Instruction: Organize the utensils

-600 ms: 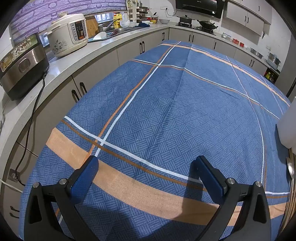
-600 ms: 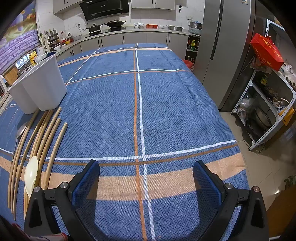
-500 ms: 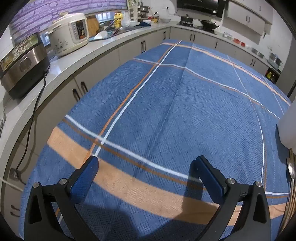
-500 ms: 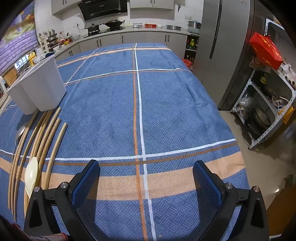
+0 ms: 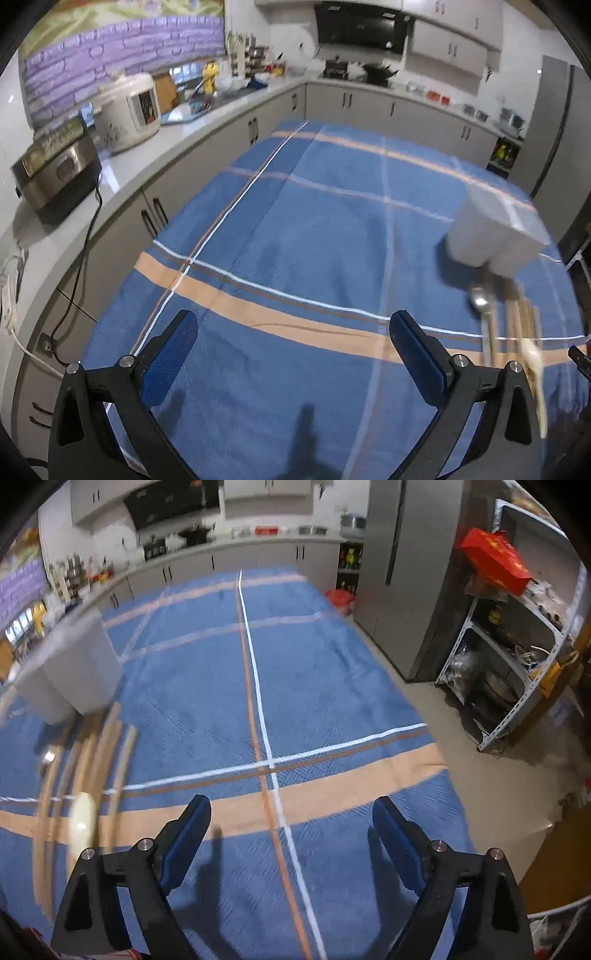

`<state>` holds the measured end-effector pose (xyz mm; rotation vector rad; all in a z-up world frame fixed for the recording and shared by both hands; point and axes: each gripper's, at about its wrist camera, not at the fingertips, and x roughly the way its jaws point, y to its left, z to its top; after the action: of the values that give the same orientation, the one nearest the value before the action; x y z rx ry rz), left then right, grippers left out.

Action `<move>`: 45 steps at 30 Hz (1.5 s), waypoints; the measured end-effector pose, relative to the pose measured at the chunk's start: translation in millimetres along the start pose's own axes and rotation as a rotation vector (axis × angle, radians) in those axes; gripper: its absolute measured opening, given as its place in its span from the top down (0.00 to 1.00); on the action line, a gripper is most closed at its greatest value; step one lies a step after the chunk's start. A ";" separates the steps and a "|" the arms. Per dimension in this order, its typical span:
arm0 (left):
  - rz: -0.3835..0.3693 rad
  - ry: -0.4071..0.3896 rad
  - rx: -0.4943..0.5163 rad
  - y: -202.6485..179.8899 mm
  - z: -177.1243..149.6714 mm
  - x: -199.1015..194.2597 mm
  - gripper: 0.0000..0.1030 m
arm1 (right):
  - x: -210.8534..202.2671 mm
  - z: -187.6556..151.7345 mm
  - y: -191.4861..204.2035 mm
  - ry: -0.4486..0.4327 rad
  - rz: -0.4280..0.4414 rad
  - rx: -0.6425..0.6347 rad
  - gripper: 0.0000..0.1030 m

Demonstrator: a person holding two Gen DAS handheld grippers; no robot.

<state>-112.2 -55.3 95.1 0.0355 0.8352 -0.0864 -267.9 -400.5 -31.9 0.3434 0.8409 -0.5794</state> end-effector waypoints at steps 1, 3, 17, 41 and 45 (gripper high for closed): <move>-0.003 -0.014 0.005 -4.4 0.3 -9.7 0.00 | -11.8 -0.9 0.0 -0.026 0.011 0.011 0.11; -0.014 -0.041 0.009 -11.1 -1.3 -28.3 0.00 | -32.5 -0.3 0.6 -0.071 0.050 0.039 0.11; -0.089 -0.182 0.051 -45.3 -10.6 -119.2 0.00 | -143.7 -14.0 25.3 -0.237 0.179 0.079 0.12; -0.129 -0.244 0.198 -77.7 -38.7 -174.5 0.00 | -219.1 -55.2 97.0 -0.464 0.112 -0.158 0.12; -0.116 -0.212 0.198 -75.9 -42.3 -167.1 0.00 | -208.5 -56.1 97.8 -0.421 0.126 -0.158 0.12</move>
<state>-262.0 -117.7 190.9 0.1617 0.6142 -0.2769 -352.2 -223.2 100.9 0.1205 0.4519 -0.4427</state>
